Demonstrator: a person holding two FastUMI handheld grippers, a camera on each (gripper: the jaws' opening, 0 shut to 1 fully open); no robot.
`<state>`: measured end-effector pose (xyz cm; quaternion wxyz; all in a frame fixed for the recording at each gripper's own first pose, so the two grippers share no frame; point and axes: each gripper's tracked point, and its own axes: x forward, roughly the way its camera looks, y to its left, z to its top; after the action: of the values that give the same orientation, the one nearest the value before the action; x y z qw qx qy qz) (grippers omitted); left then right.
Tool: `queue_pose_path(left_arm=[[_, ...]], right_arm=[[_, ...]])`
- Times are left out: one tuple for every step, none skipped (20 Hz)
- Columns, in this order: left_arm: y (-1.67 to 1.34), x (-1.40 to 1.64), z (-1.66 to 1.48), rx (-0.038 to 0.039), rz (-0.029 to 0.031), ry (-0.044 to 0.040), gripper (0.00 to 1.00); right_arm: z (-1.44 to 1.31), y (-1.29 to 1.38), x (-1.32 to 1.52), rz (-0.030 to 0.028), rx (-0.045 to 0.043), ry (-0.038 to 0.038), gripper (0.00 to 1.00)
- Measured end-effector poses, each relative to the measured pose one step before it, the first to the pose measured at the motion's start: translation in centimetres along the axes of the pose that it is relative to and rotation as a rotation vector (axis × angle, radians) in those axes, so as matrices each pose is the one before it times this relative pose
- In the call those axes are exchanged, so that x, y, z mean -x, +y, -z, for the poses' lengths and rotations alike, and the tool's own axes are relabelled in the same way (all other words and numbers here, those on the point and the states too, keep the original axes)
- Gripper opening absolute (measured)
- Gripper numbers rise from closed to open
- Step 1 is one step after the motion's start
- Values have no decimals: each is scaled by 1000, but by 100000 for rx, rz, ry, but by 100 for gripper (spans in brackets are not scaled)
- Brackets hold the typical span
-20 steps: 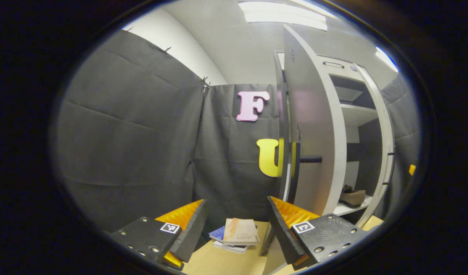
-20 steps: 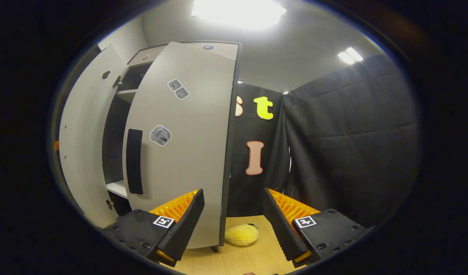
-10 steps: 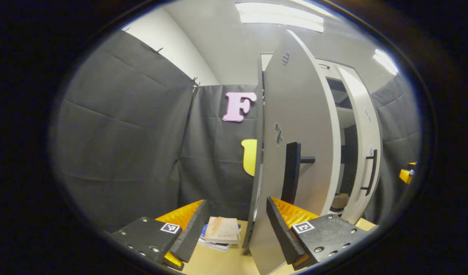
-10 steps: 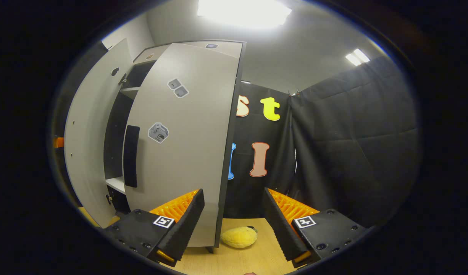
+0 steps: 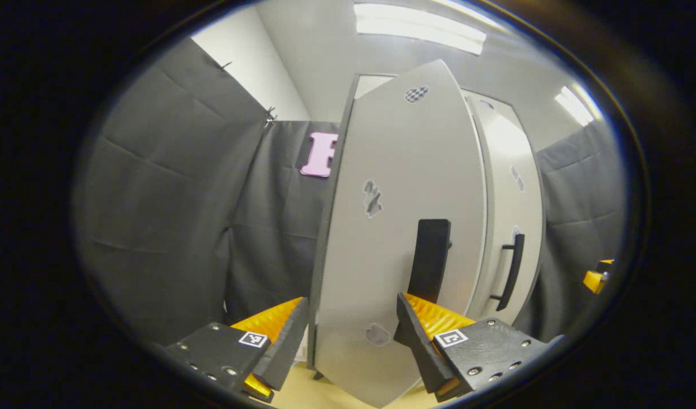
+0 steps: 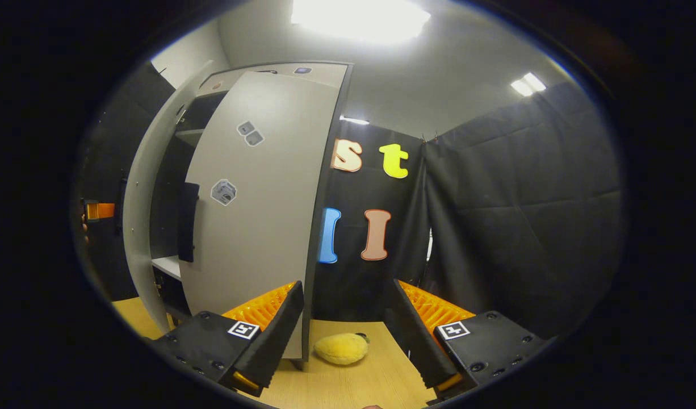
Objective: Grab one shoe with the right hand and put it into the shoe cabinet, grab the other shoe with the left hand and put it into the shoe cabinet; then close the right door with the right hand and the left door with the left hand.
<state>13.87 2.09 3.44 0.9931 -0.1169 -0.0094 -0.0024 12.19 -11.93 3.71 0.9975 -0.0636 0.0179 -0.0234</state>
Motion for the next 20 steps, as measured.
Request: queue_pose_path(left_arm=[[-1080,-641,141,-437,1817,338,94],[-780,-900,99,-1464,721,140,94],[-579,-509,27,-1595,336,-388,94],[-427,-419,70,-1495,18,-290,94],[-266,-122,226,-1160,-77,-219,94],[-133,-97,-20,-607,-128,-272,94],[-75,140,10,-562,-73,-256,94],[-60,-54,44,-179,-196,-66,90],[99,94,-111,-261,-204,-179,94],[50,96,25,-485,46,214,94],[102,113,-56,-1067,-471,152,94],[234,186,-317,-1509,-1054,-592,94],[229,308,-565,-1419,-708,-848,94],[198,377,-685,-687,-271,-692,94],[193,529,-705,166,798,-808,94],[247,543,-117,196,1437,-403,95],[327,770,-149,-279,1080,238,95],[396,1376,379,-571,590,819,94],[319,1420,201,-502,1049,1541,94],[174,1136,227,-416,1247,1301,94]], right_arm=[[445,-277,544,470,-657,419,98],[238,-358,283,411,-927,447,98],[293,-204,186,282,-1110,284,98],[113,-281,121,155,-1002,204,98],[196,-214,128,374,-573,335,98],[261,-216,71,308,-323,417,98],[178,-16,146,-523,-425,262,98],[185,138,132,-1034,-625,255,98],[146,200,13,-1526,-666,184,98],[191,316,-88,-1938,-548,342,98],[178,386,-163,-2008,-188,533,98],[127,287,-86,-1745,96,304,98],[-104,216,93,-1103,135,76,98],[-95,153,553,-519,-366,116,97],[-446,363,669,-554,-904,-688,98],[-576,488,518,-292,-1098,-1385,98],[-583,503,617,-127,-775,-1314,98],[-413,371,655,617,-508,-735,97],[-414,430,647,741,-641,-794,98],[-586,505,842,446,-819,-914,98]])
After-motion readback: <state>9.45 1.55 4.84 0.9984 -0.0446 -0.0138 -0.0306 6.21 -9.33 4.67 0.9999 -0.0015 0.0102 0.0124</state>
